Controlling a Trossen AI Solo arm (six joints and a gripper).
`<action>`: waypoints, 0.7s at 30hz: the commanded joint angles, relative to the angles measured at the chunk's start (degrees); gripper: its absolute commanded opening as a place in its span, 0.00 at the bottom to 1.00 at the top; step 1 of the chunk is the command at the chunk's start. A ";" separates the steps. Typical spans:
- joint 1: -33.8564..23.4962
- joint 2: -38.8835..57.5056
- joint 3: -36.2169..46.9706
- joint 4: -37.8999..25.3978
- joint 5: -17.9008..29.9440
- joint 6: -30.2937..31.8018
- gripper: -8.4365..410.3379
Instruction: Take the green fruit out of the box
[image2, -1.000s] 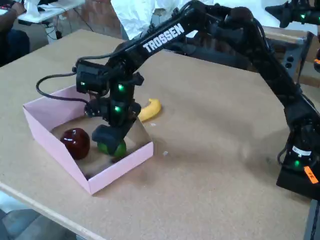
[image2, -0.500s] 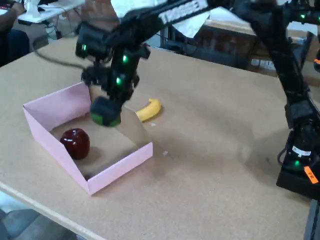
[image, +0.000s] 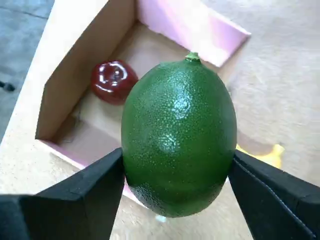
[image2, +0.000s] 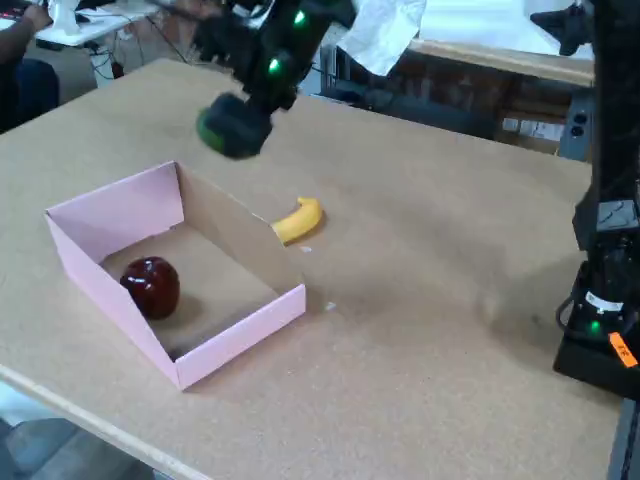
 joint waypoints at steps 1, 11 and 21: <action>1.03 -11.30 0.00 -20.63 8.96 11.34 0.02; 2.27 -10.60 -3.72 -27.87 9.44 17.59 0.02; 2.40 -10.86 -24.33 -15.08 6.12 18.88 0.02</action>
